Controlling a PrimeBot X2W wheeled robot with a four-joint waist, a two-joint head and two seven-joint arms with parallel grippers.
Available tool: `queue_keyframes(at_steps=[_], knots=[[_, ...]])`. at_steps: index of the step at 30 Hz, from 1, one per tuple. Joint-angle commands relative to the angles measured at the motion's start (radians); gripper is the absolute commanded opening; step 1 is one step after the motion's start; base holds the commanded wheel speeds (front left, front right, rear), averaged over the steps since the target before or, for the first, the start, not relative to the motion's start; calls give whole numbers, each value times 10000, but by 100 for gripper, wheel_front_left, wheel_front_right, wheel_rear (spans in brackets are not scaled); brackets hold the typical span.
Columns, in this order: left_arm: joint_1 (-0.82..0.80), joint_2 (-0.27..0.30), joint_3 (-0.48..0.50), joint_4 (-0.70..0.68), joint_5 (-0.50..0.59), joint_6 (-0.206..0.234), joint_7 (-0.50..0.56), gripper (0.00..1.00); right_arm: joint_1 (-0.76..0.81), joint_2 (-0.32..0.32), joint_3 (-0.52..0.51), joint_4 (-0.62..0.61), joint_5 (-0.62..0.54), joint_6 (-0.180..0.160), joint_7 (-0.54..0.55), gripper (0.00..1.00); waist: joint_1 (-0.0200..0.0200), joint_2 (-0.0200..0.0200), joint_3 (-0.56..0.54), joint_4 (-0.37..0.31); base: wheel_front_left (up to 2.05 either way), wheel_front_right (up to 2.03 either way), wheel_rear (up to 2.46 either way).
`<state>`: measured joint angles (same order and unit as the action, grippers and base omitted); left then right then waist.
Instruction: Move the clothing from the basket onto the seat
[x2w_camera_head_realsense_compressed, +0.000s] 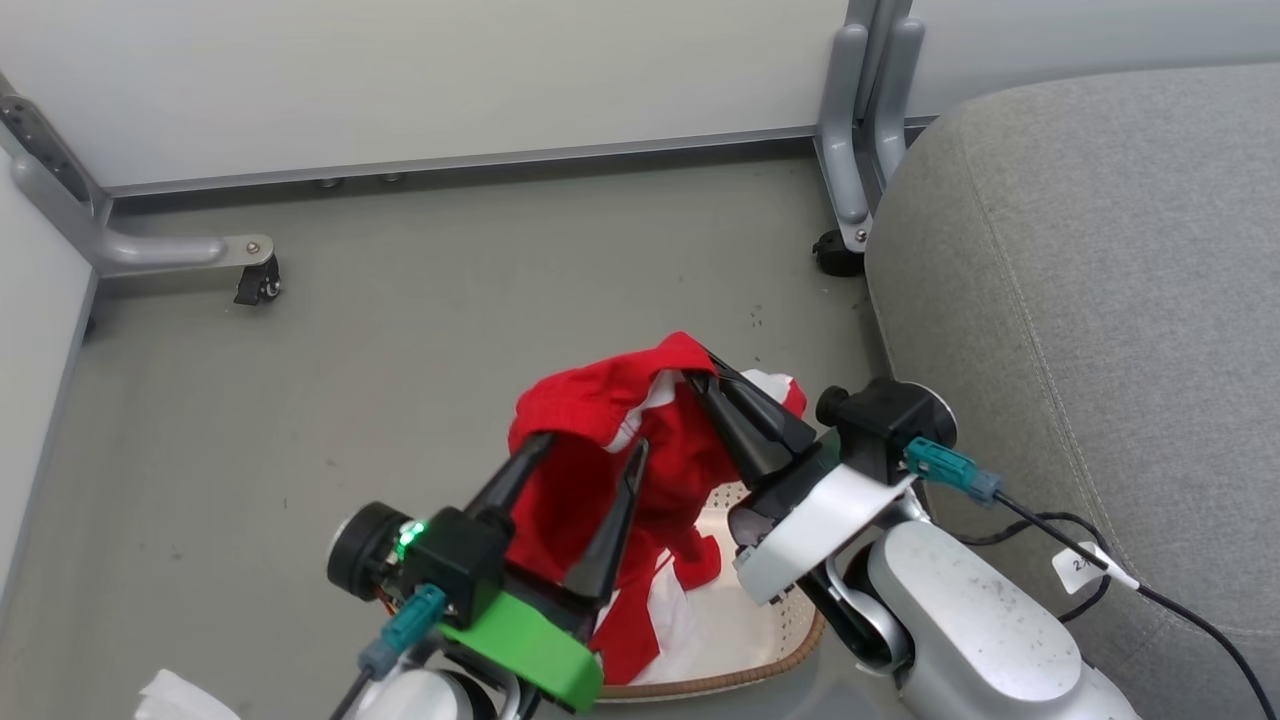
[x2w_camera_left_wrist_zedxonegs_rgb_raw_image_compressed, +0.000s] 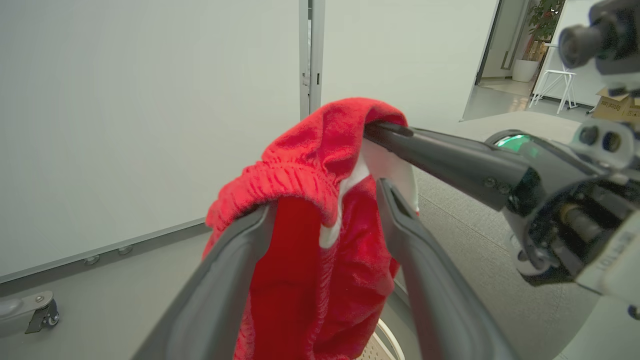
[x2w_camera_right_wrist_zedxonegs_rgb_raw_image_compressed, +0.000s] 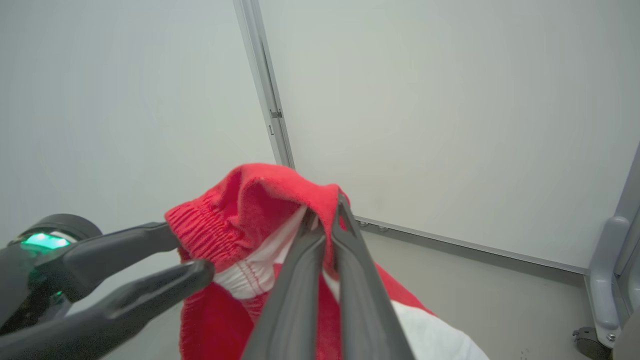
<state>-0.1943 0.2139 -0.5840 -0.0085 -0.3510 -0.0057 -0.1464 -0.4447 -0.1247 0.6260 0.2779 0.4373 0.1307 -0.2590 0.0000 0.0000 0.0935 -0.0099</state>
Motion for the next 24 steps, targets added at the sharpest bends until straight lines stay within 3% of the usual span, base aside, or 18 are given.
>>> queue_keyframes(at_steps=[1, 7, 17, 24], knots=[[186, 123, -108, 43, 90, -65, 81, 100, 140, -11, -96, 24, -56, 1, -67, 0, 0, 0, -13, 8, 0, 0, 0], [490, 211, -598, 176, 195, -263, 322, 100, 296, 7, -454, 154, -181, 1, -68, 0, 0, 0, -59, -4, 0, 0, 0], [527, 324, -778, 4, 273, -170, 228, 100, 527, -57, -969, 484, -307, 1, -74, 0, 0, 0, -40, -93, 0, 0, 0], [413, 400, -740, -113, 253, -99, 237, 100, 497, 26, -1170, 615, -374, 1, -75, 0, 0, 0, 76, -629, 0, 0, 0]])
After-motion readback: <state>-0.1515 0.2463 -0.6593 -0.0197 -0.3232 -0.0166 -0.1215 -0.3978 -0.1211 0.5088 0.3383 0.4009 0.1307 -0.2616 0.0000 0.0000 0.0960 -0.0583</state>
